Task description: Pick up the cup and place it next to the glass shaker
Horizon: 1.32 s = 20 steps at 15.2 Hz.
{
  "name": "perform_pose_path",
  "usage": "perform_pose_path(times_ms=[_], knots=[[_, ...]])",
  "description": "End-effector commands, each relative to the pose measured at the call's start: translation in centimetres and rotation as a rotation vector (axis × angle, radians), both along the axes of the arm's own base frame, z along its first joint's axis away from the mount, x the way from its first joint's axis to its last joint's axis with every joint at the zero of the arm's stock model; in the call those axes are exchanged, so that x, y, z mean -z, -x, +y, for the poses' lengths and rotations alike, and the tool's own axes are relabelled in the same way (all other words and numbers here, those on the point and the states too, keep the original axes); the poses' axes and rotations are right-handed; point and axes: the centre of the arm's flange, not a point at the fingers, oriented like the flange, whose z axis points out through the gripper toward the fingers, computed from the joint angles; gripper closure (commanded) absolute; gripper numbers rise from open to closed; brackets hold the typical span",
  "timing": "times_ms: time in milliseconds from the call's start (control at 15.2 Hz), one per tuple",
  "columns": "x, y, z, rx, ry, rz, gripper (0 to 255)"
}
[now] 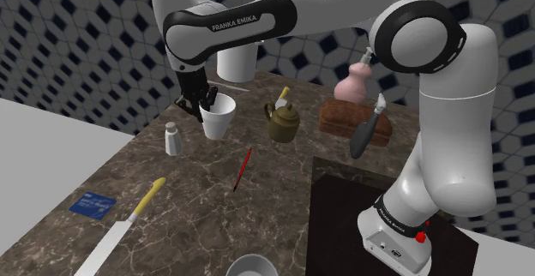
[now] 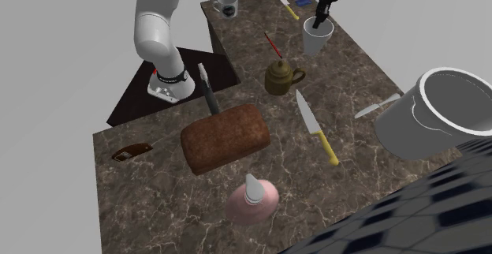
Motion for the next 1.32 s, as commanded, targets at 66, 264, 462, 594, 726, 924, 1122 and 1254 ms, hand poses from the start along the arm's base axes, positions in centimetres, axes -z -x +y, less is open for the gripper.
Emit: perform_pose_path(times_ms=[66,264,462,594,726,924,1122,1254], knots=[[0.0,0.0,0.0,0.000,0.000,0.000,255],[0.0,0.0,0.0,0.000,0.000,0.000,0],[0.0,0.0,0.0,0.000,0.000,0.000,0],[-2.6,-0.4,0.4,0.000,0.000,0.000,0],[-4.9,-0.7,0.7,0.000,0.000,0.000,0],[-4.9,-0.7,0.7,0.000,0.000,0.000,0],[-4.9,-0.7,0.7,0.000,0.000,0.000,0],[-4.9,-0.7,0.7,0.000,0.000,0.000,0]])
